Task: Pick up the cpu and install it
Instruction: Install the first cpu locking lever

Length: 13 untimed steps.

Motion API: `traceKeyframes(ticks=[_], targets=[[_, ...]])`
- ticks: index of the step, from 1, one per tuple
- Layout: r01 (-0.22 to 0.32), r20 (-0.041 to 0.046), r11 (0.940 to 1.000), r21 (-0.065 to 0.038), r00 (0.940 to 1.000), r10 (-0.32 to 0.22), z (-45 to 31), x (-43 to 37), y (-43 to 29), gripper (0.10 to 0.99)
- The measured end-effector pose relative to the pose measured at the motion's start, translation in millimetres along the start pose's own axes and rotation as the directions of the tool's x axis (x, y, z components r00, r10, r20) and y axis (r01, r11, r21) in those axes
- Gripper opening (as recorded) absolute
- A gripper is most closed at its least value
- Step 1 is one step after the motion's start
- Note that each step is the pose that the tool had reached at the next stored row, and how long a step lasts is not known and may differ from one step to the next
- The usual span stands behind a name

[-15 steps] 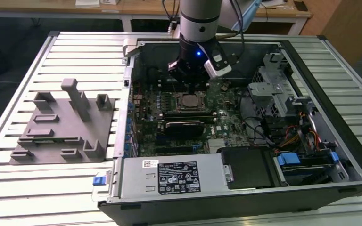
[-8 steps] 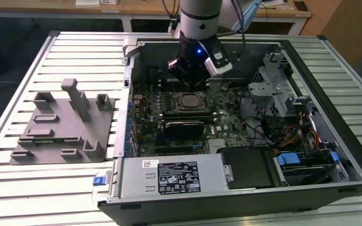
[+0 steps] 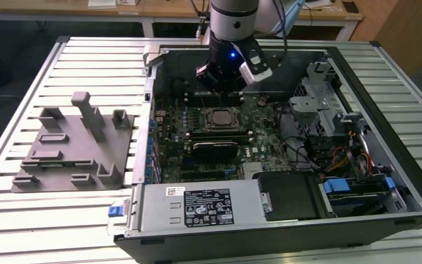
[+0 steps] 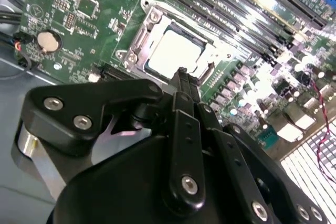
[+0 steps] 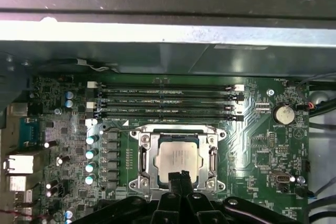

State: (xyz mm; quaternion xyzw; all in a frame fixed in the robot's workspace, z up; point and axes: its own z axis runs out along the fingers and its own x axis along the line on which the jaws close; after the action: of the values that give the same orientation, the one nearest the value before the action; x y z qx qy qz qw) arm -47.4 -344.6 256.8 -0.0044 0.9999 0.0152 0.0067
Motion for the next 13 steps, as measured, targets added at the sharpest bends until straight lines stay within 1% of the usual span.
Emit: traceKeyframes(ticks=[5, 13], targets=[[0.000, 0.0000, 1.0000, 0.000, 1.0000, 0.000, -6.0, -0.1, 0.2, 0.106], [0.000, 0.0000, 1.0000, 0.000, 1.0000, 0.000, -6.6, -0.1, 0.2, 0.106]])
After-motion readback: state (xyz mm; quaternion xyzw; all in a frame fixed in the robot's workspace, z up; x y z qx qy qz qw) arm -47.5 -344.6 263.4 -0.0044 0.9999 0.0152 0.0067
